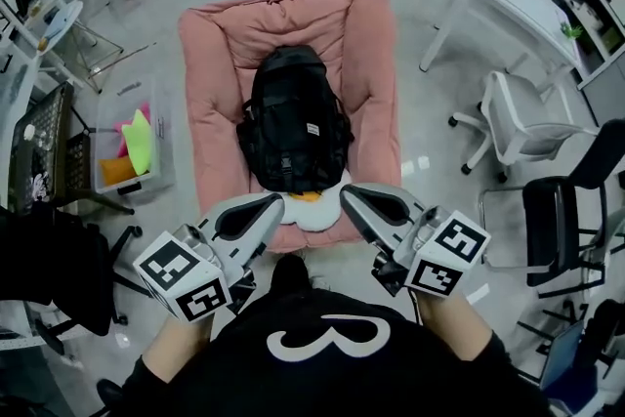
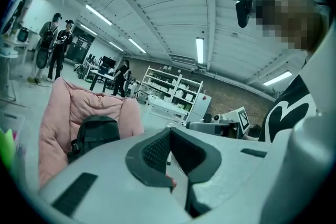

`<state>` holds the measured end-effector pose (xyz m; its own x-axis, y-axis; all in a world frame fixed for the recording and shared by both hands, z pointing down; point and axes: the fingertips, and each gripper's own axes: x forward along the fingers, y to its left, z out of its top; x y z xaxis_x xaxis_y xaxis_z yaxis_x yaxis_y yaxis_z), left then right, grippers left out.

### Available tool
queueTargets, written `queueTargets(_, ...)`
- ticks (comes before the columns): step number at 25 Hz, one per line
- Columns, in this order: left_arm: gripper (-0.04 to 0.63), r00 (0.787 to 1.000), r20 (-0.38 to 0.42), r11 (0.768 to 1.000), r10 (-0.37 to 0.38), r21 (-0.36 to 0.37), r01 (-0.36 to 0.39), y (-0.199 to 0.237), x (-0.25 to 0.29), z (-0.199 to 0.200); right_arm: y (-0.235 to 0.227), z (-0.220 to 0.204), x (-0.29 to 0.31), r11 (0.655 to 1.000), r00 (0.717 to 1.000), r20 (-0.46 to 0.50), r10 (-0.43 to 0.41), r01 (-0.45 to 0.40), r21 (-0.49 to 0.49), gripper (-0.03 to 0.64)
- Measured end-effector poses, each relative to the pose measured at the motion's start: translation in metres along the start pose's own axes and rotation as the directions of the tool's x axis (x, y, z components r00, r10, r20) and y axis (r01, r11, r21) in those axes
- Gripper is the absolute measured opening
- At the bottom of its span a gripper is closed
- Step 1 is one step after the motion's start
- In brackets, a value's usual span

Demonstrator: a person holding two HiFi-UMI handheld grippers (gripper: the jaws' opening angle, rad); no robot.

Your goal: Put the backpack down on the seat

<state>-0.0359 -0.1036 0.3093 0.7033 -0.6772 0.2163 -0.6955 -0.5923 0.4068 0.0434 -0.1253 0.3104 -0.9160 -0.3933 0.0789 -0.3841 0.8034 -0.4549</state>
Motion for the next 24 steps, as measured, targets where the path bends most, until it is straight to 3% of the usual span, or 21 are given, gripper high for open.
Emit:
queueTargets(4, 0.006, 0.999, 0.033, 0.998, 0.002, 0.057, -0.004, -0.036, -0.019, 0.008, 0.042, 0.006, -0.019, 0.996, 0.998, 0.013, 0.054, -0.053, -0.071, 0.003)
queueTargets(11, 0.006, 0.998, 0.056, 0.997, 0.01, 0.08, -0.014, -0.072, -0.042, 0.004, 0.075, 0.009, -0.048, 0.991, 0.999, 0.015, 0.049, -0.047, -0.128, 0.003)
queueTargets(24, 0.006, 0.998, 0.054, 0.995, 0.016, 0.097, -0.021, -0.09, -0.037, -0.008, 0.082, 0.002, -0.07, 0.99, 0.999, 0.017, 0.036, -0.034, -0.135, 0.003)
